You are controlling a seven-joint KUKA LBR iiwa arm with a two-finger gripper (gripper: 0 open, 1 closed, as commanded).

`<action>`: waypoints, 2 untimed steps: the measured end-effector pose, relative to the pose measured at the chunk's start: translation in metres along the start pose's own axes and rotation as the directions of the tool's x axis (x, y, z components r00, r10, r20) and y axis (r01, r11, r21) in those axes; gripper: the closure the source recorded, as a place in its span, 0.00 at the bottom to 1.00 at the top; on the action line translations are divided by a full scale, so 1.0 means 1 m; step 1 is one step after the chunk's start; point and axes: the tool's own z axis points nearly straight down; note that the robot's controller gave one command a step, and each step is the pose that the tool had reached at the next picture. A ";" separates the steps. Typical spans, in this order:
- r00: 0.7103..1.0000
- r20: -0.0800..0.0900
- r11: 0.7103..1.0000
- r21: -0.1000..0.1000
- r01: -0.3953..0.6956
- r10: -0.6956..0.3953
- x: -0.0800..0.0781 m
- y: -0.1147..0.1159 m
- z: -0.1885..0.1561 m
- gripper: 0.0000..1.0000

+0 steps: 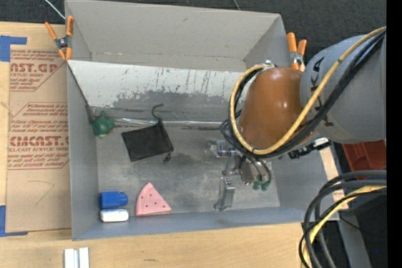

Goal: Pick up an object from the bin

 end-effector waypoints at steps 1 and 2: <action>1.000 0.008 1.000 0.000 -0.001 0.001 -0.002 0.000 -0.004 0.00; 0.988 0.001 0.988 -0.001 -0.155 0.155 -0.022 0.086 -0.029 0.00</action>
Offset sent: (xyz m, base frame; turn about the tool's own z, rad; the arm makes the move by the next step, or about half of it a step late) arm 0.0227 0.0886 0.0297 0.1601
